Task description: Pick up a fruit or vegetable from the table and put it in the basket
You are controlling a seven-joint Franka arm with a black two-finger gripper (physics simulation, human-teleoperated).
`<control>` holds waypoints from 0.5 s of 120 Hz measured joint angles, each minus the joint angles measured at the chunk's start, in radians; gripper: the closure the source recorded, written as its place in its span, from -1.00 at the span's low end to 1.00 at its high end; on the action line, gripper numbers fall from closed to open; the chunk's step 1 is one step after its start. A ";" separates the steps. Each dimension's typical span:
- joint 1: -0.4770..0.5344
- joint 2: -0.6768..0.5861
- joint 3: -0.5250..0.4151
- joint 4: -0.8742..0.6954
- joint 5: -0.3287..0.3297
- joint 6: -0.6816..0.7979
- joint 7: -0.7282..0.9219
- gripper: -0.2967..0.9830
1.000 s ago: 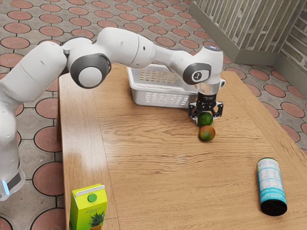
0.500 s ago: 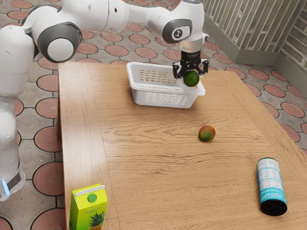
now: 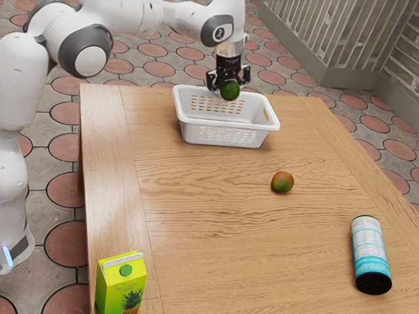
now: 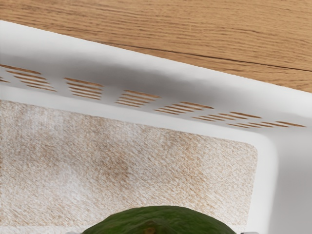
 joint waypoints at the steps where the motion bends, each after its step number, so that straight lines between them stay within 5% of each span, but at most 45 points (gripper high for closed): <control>1: 0.001 0.000 0.000 0.000 -0.001 0.000 0.001 -0.05; 16: 0.002 0.000 0.000 0.000 -0.034 0.001 0.020 -0.34; 40: -0.012 -0.032 0.000 -0.005 -0.052 0.004 0.033 -0.49; 60: -0.208 -0.245 -0.152 0.017 0.041 -0.158 -0.221 -0.52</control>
